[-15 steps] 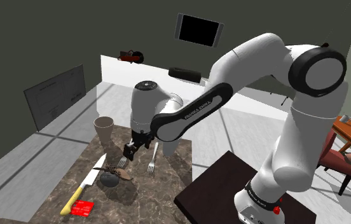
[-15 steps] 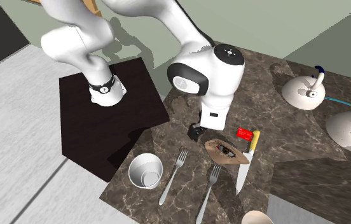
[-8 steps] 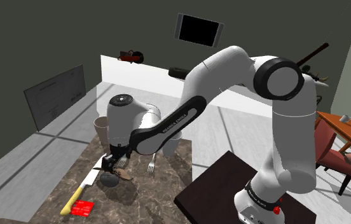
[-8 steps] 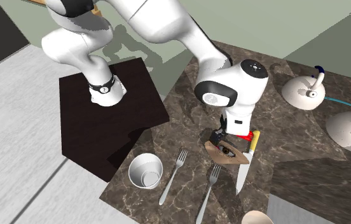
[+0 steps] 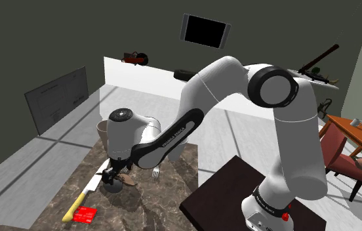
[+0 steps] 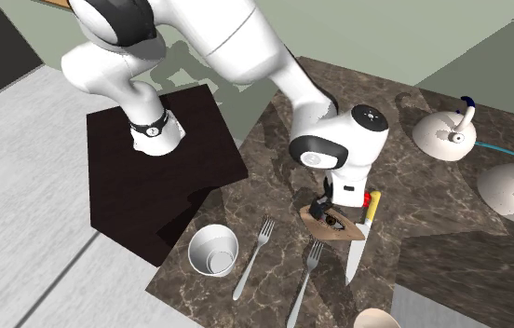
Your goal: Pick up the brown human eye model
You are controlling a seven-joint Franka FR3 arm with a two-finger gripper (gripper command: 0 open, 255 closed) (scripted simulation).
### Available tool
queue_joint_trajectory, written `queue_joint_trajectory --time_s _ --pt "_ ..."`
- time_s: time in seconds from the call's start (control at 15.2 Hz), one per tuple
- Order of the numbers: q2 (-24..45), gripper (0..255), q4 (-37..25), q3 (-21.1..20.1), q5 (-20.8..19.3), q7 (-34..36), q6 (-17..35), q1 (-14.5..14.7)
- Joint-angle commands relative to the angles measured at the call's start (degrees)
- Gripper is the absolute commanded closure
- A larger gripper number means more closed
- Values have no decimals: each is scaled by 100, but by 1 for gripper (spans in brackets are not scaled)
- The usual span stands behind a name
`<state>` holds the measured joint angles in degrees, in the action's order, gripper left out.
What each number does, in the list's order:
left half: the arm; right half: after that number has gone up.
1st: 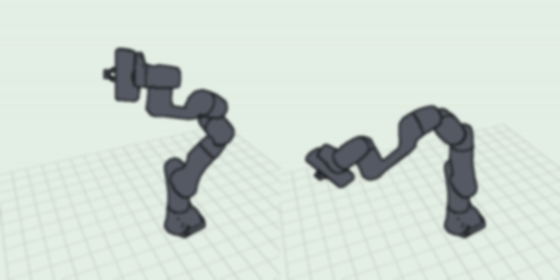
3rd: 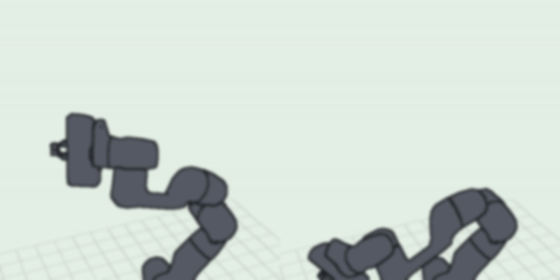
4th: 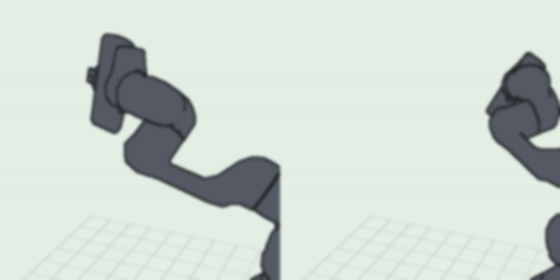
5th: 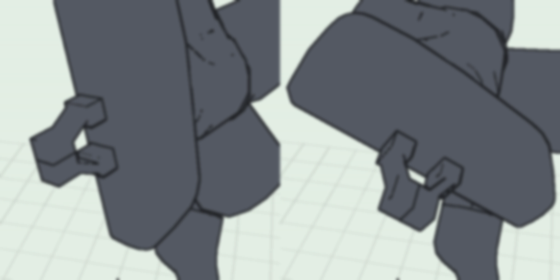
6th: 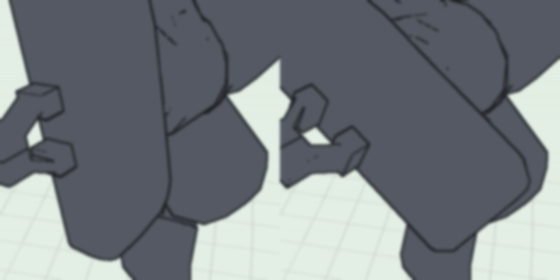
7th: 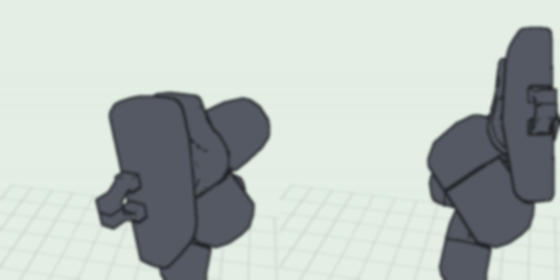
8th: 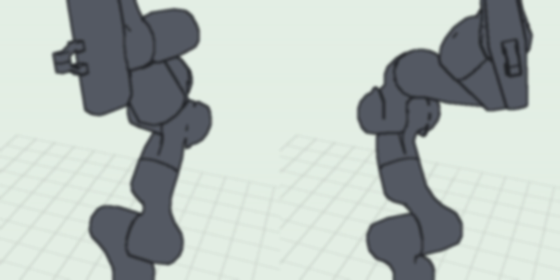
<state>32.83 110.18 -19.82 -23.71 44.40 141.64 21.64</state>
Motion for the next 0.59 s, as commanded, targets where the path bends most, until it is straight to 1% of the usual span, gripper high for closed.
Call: queue_joint_trajectory --time_s 0.0,0.07,0.13,0.53 --pt "68 0 -1 31 -40 27 66 19" --pt "69 0 -2 32 -40 27 66 19" --pt "59 255 7 29 -38 33 66 22" --pt "67 255 0 31 -40 32 65 23"
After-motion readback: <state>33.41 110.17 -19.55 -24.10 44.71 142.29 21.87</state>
